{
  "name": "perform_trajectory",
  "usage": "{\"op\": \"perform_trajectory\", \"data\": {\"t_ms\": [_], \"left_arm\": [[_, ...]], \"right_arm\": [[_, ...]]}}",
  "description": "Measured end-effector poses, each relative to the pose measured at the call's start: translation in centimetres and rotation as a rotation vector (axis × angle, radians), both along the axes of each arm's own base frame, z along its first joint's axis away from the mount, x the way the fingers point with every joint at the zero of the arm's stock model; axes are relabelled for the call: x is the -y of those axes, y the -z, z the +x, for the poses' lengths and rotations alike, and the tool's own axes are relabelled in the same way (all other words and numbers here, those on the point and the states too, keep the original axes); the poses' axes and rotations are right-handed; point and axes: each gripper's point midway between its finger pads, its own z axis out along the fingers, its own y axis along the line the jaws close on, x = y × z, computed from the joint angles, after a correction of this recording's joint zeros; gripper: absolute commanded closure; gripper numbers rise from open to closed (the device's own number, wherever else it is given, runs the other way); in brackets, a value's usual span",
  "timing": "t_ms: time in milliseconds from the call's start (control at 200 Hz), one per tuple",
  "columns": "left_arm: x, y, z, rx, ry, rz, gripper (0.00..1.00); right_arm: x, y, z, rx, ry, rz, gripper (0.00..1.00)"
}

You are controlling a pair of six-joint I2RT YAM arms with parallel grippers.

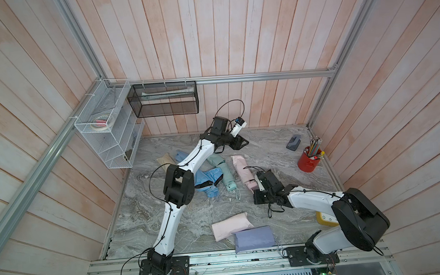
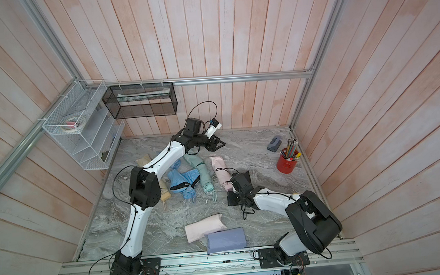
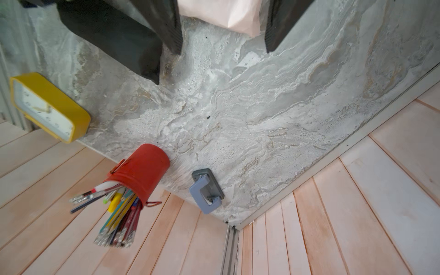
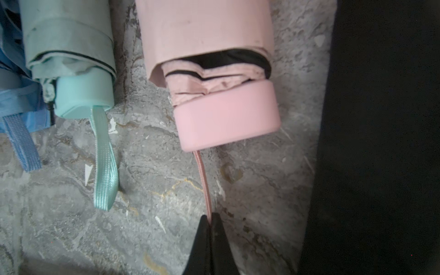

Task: Take umbrellas out of sleeves
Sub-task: Take out the umbrella from the umbrella sleeve.

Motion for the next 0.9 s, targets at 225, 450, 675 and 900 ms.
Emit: {"op": "perform_trajectory", "data": {"t_ms": [225, 450, 675, 900], "left_arm": [[1.7, 6.7, 0.5, -0.042, -0.081, 0.161, 0.32], [-0.2, 9.1, 1.0, -0.041, -0.159, 0.288, 0.31], [-1.5, 10.5, 0.5, -0.066, -0.18, 0.369, 0.32], [-2.1, 11.6, -0.7, -0.116, -0.158, 0.41, 0.46]], "right_arm": [[0.2, 0.4, -0.3, -0.008, 0.0, -0.006, 1.0], [0.2, 0.4, -0.3, -0.008, 0.0, -0.006, 1.0], [0.2, 0.4, -0.3, -0.009, 0.0, -0.006, 1.0], [0.2, 0.4, -0.4, -0.009, 0.0, -0.006, 1.0]]}}
